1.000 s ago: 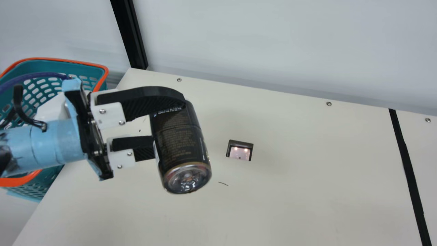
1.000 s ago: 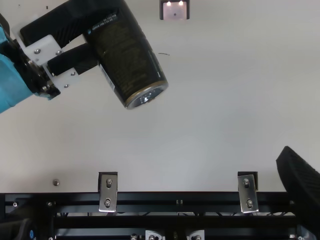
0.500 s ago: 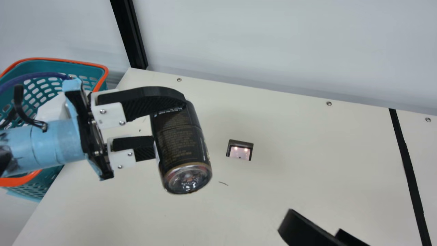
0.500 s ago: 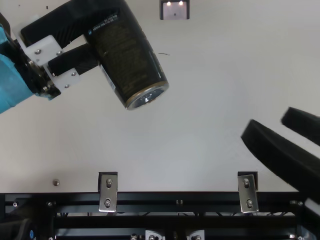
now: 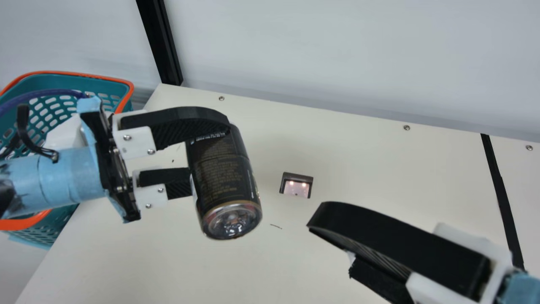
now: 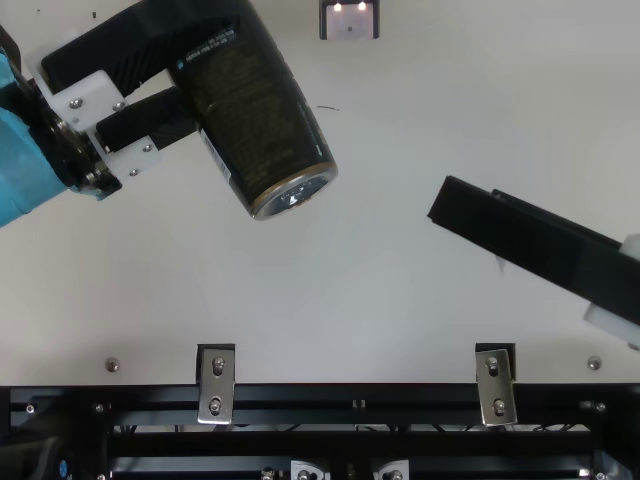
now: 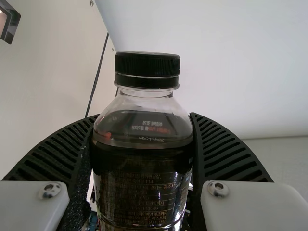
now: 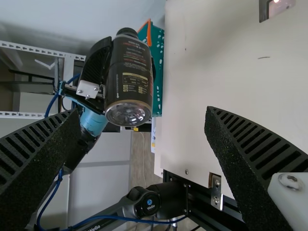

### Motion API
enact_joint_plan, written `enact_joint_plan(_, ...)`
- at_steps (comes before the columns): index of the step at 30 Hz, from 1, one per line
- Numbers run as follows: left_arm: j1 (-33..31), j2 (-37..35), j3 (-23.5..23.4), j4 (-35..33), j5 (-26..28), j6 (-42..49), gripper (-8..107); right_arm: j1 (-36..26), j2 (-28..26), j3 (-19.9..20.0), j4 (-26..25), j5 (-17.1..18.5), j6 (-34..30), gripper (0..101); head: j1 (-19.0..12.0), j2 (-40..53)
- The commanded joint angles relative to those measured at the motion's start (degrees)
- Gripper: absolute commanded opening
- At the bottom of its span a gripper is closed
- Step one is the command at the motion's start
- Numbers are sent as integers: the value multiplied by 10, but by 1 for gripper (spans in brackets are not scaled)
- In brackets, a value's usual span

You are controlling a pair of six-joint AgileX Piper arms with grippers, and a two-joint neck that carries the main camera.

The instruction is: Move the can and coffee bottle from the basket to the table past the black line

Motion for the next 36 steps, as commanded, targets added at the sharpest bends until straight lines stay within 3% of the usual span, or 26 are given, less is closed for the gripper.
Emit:
enact_joint_plan(1, 0, 0, 0, 0, 0, 0, 10, 0, 0, 0, 0, 0, 0, 101, -4, -2)
enact_joint_plan(6, 0, 0, 0, 0, 0, 0, 10, -2, 1, 1, 6, 0, -4, 101, -4, -2)
enact_joint_plan(17, 0, 0, 0, 0, 0, 0, 10, 14, 58, 26, 127, 1, -76, 101, -4, -2)
enact_joint_plan(36, 0, 0, 0, 0, 0, 0, 10, 155, 199, 17, 253, -89, -160, 101, -4, -2)
